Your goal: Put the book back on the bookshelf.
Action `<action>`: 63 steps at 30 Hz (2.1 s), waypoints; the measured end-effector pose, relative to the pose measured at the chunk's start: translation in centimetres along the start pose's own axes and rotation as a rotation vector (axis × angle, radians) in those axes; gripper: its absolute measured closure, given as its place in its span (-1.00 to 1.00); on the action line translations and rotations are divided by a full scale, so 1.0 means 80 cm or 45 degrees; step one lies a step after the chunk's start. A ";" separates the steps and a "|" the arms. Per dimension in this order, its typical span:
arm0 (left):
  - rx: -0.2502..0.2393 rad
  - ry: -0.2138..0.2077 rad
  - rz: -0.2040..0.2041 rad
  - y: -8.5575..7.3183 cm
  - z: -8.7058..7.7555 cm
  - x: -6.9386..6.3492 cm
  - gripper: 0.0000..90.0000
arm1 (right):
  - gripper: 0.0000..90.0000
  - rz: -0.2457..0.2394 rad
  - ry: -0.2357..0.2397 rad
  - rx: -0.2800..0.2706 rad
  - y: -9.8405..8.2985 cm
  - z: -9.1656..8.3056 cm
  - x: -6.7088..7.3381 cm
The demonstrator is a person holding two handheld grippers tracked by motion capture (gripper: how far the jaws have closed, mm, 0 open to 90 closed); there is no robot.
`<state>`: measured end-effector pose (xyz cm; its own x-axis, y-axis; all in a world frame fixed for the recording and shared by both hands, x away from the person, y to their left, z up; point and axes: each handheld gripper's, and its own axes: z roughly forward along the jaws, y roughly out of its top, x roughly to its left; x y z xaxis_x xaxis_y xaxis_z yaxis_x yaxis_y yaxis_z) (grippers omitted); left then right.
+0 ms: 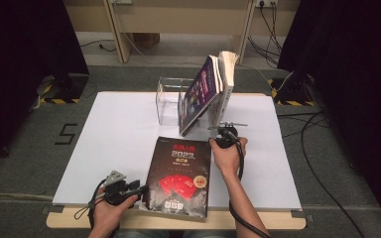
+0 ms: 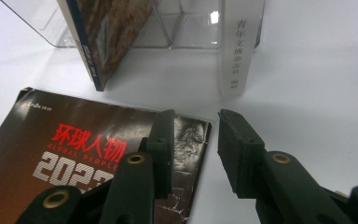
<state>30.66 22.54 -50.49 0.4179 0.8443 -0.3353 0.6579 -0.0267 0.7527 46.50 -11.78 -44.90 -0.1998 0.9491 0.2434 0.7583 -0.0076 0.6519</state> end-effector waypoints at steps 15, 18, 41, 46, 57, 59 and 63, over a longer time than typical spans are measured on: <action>0.006 -0.015 -0.006 -0.001 0.000 -0.001 0.19 | 0.45 0.024 0.000 0.083 -0.003 0.032 -0.001; 0.004 -0.020 -0.010 -0.001 0.000 -0.002 0.19 | 0.44 0.022 0.002 0.087 -0.002 0.035 0.000; 0.027 -0.060 0.012 -0.004 0.002 -0.010 0.25 | 0.40 0.019 0.006 0.100 0.004 0.051 -0.002; 0.028 -0.062 0.015 -0.004 0.002 -0.010 0.25 | 0.39 0.014 0.002 0.096 0.005 0.053 -0.001; 0.029 -0.052 0.030 -0.004 0.002 -0.012 0.25 | 0.39 -0.003 0.022 0.083 0.006 0.056 -0.005; 0.028 -0.051 0.030 -0.004 0.002 -0.012 0.25 | 0.38 -0.003 0.021 0.080 0.005 0.056 -0.004; 0.029 -0.049 0.034 -0.004 0.002 -0.013 0.25 | 0.39 0.006 0.034 0.070 0.003 0.056 -0.005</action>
<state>30.13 21.60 -50.49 0.4589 0.8221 -0.3369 0.6602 -0.0618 0.7485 49.54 -10.78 -48.03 -0.2122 0.9404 0.2657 0.7919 0.0062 0.6106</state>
